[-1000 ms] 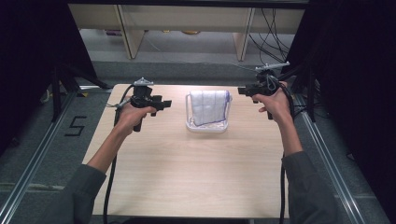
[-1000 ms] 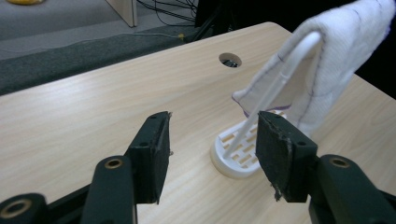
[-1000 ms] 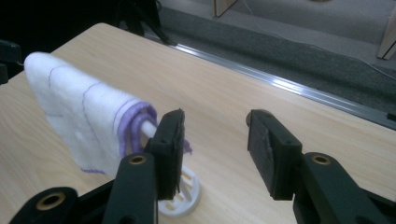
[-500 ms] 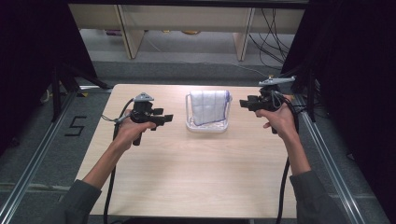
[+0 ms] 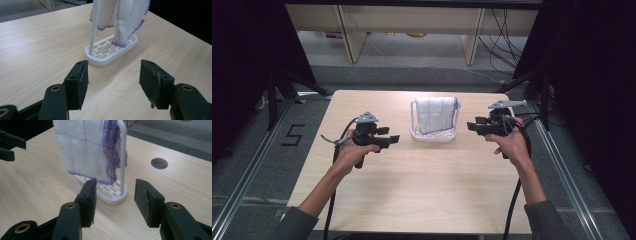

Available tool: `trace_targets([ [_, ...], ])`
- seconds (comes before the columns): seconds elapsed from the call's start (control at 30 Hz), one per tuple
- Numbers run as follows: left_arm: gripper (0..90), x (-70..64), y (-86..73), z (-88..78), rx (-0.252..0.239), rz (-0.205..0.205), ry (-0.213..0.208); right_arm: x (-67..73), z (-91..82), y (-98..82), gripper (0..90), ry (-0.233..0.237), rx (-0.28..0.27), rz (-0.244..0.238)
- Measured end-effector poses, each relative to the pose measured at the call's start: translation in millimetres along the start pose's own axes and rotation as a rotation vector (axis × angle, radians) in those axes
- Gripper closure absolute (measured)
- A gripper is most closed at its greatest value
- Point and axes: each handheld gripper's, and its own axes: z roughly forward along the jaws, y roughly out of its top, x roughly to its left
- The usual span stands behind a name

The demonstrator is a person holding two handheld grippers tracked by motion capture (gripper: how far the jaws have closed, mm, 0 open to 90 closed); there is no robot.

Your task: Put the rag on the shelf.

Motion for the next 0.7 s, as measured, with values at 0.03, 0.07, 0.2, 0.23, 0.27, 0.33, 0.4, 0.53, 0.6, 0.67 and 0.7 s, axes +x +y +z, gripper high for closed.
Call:
trace_targets([
  [0.03, 39.7, -2.0, -1.7, -0.5, 0.004, 0.006, -0.002, 1.7, -0.4, -2.2, 52.7, 0.005, 0.001, 0.008],
  [0.07, 39.2, -4.2, -3.2, -0.9, 0.005, 0.008, -0.006, 2.7, -0.5, -4.5, 52.3, 0.013, -0.003, 0.006],
  [0.2, 36.8, -13.5, -9.0, -3.0, 0.016, 0.019, -0.019, 6.6, -1.1, -13.1, 48.3, 0.015, -0.011, 0.000],
  [0.23, 36.0, -15.9, -10.8, -3.5, 0.026, 0.032, -0.028, 8.8, -1.1, -15.4, 46.8, 0.023, -0.014, 0.016],
  [0.27, 35.0, -18.2, -12.4, -3.8, 0.027, 0.039, -0.026, 11.5, -1.4, -17.9, 46.2, 0.026, -0.014, 0.026],
  [0.33, 33.3, -22.0, -16.0, -4.2, 0.031, 0.045, -0.028, 13.6, -2.4, -20.2, 43.1, 0.028, -0.001, 0.012],
  [0.4, 31.8, -25.9, -20.9, -4.5, 0.045, 0.056, -0.033, 16.4, -2.6, -23.4, 40.3, 0.017, -0.018, 0.011],
  [0.53, 30.4, -31.2, -29.1, -3.8, 0.059, 0.079, -0.026, 21.0, -2.2, -27.2, 35.7, 0.044, -0.034, 0.025],
  [0.6, 29.9, -32.8, -32.8, -2.6, 0.062, 0.075, -0.027, 23.9, -0.7, -29.0, 32.5, 0.040, -0.039, 0.038],
  [0.67, 29.2, -33.9, -35.7, -2.9, 0.071, 0.078, -0.025, 27.6, 1.2, -31.1, 30.4, 0.047, -0.030, 0.061],
  [0.7, 29.1, -35.1, -37.6, -3.0, 0.070, 0.077, -0.024, 28.6, 0.8, -32.0, 30.4, 0.042, -0.019, 0.056],
])
